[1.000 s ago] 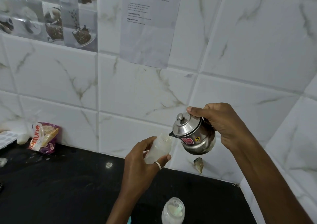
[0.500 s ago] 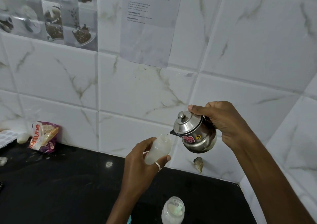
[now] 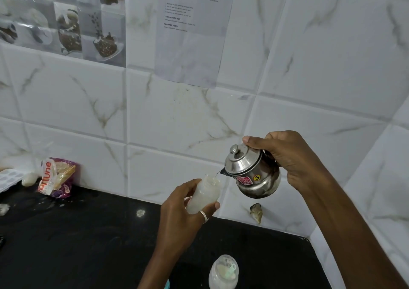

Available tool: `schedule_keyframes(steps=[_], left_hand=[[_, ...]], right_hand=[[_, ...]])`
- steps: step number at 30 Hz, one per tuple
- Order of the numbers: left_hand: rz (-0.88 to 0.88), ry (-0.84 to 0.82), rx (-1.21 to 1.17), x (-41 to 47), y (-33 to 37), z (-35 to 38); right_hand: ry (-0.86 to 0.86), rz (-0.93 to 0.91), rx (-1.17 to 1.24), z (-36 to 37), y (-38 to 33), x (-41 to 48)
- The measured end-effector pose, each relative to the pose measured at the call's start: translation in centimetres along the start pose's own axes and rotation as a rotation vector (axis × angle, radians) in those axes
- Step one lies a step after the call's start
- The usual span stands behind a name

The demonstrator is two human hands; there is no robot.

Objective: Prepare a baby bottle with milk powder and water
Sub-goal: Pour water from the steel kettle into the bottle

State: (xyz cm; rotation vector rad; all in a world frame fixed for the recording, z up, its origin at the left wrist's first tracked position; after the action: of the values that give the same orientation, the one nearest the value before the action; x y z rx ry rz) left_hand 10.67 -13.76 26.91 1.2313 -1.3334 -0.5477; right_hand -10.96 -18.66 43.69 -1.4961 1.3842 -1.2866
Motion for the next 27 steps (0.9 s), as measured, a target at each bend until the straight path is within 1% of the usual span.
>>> schedule_keyframes(steps=[27], left_hand=[[0.000, 0.012, -0.012, -0.08, -0.07, -0.39]], right_hand=[[-0.022, 0.005, 0.005, 0.27, 0.31, -0.05]])
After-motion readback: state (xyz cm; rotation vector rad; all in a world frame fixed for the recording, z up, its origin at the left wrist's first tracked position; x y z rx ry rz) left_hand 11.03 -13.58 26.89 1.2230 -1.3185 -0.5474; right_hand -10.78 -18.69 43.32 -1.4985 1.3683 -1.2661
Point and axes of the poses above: each hand's wrist, its own x-axis towards the middle knuckle, its own z-axis out of the palm, y = z × x, the point moved 9 cm from there along x, towards the middle knuckle, and after that the axes turned 8 degrees about x, right-handed, at the moved point
